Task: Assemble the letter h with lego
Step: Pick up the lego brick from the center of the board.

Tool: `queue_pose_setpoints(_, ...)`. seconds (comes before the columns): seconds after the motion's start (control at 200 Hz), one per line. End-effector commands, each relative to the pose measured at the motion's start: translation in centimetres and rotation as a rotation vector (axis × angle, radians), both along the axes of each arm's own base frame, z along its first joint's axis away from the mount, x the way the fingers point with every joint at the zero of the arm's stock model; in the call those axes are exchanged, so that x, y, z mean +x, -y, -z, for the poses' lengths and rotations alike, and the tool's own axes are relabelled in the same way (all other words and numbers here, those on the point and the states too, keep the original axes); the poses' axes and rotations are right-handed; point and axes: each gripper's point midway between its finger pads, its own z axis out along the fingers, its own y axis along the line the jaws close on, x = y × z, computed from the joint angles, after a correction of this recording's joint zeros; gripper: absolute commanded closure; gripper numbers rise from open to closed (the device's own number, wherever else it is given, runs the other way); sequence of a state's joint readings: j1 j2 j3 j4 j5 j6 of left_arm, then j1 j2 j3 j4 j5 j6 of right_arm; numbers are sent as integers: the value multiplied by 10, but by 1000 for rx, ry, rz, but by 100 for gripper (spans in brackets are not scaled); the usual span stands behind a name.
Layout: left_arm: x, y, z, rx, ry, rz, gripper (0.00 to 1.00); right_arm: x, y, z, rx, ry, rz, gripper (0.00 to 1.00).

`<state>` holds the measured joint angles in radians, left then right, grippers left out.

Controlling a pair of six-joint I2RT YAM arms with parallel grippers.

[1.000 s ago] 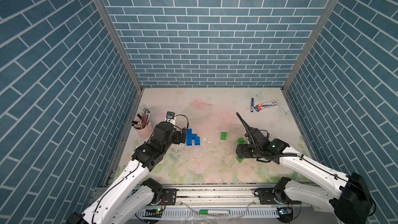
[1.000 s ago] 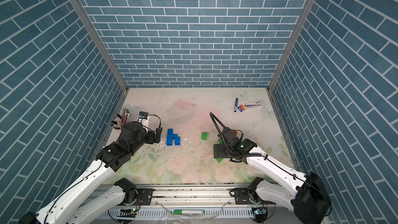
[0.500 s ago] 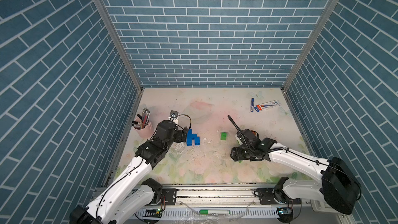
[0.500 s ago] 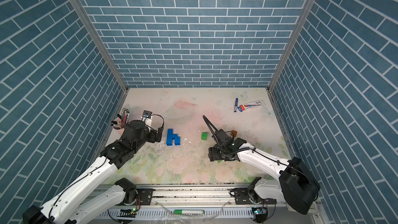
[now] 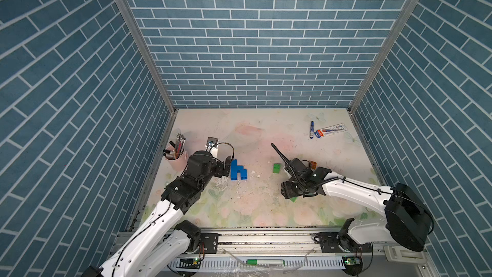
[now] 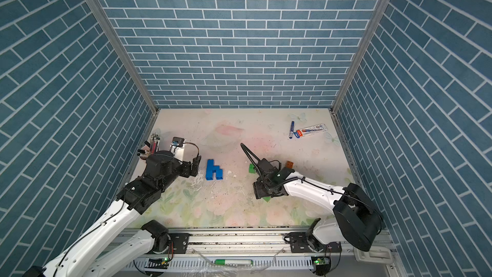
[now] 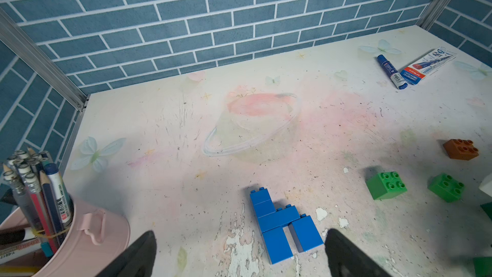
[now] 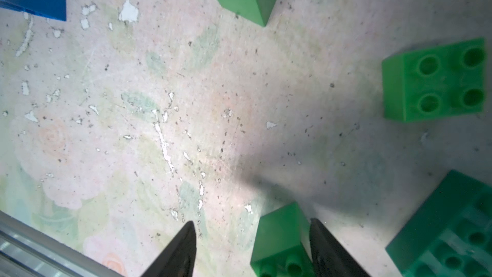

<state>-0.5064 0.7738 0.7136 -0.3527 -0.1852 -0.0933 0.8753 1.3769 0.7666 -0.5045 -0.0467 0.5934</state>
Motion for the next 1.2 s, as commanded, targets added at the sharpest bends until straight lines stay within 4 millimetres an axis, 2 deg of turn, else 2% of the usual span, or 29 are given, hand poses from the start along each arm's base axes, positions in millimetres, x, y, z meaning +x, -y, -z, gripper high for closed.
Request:
queue_pose_setpoints(0.0, -2, 0, 1, -5, 6, 7, 1, -2, 17, 7, -104, -1, -6, 33)
queue_pose_setpoints(0.12, -1, 4, 5, -12, -12, 22, 1, -3, 26, 6, -151, 2, -6, 33)
queue_pose_setpoints(0.32, 0, 6, 6, -11, -19, 25, 1, -9, 30, 2, -158, -4, -16, 36)
queue_pose_setpoints(0.425, 0, 5, 7, -11, -17, 21, 1, -12, 28, 2, -148, -8, -23, 42)
queue_pose_setpoints(1.03, -1, 4, 7, -7, -19, 19, 1, -27, 14, 4, -190, -56, -24, 41)
queue_pose_setpoints(1.195, -2, 3, 4, -14, -9, 19, 1, -30, 13, 8, -196, -66, -22, 48)
